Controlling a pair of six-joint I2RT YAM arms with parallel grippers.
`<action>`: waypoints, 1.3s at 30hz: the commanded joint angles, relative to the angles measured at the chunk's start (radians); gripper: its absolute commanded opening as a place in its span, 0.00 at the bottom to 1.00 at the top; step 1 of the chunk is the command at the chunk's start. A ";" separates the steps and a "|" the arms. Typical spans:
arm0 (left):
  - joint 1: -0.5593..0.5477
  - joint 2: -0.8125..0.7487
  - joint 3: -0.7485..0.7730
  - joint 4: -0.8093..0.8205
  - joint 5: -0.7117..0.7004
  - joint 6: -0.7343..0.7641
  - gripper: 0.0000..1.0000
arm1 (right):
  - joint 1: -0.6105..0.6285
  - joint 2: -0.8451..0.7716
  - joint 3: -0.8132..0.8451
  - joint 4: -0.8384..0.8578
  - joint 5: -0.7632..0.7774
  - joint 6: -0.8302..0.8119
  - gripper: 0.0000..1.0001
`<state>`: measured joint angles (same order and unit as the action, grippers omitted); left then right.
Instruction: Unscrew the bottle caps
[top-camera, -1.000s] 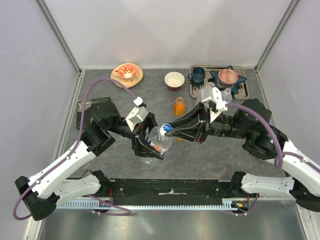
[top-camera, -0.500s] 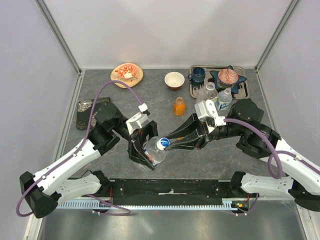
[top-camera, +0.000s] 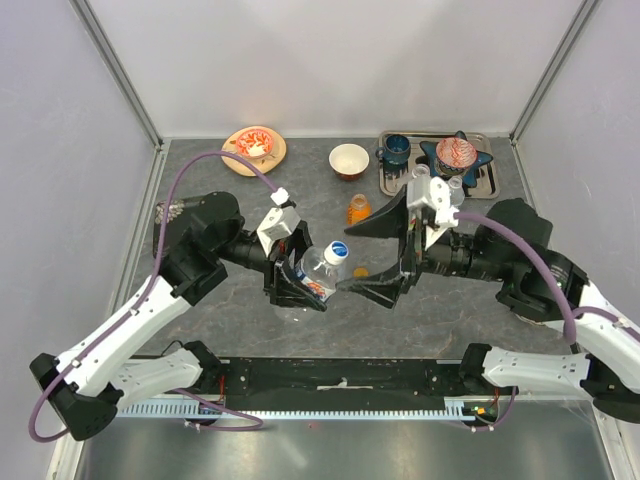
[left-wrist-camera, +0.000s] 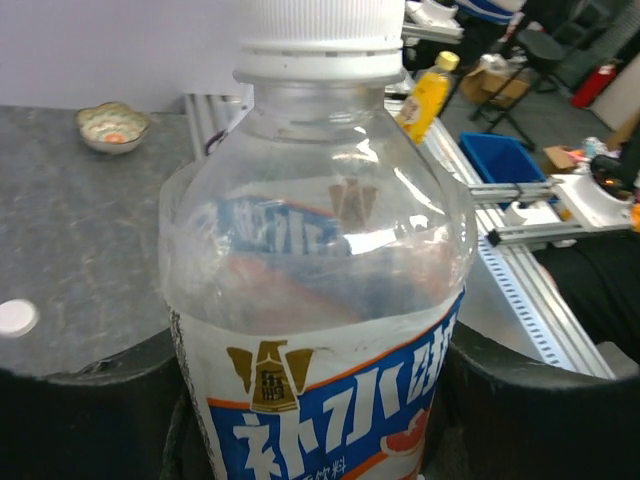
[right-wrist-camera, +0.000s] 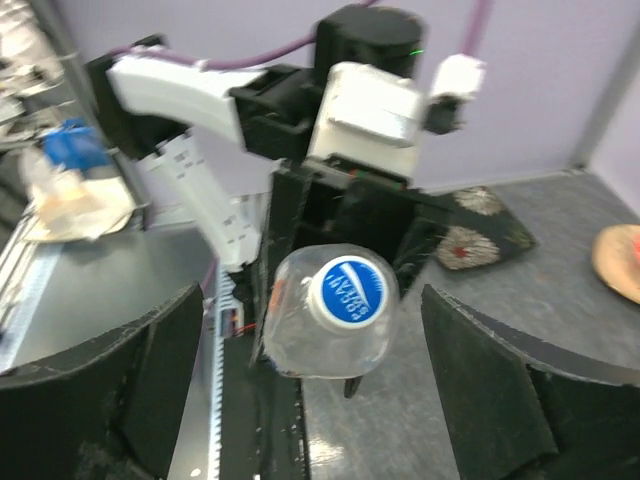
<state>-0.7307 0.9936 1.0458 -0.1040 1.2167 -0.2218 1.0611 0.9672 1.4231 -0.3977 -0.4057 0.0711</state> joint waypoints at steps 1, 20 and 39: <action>0.002 -0.039 0.039 -0.144 -0.250 0.159 0.42 | 0.004 -0.009 0.082 -0.023 0.286 0.065 0.98; -0.154 -0.168 -0.093 -0.060 -1.255 0.257 0.45 | 0.004 0.205 0.117 0.043 0.763 0.435 0.89; -0.161 -0.179 -0.110 -0.062 -1.240 0.269 0.45 | 0.004 0.301 0.094 0.128 0.729 0.432 0.68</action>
<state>-0.8845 0.8333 0.9421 -0.2214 -0.0074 0.0025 1.0630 1.2633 1.5211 -0.3126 0.3302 0.4969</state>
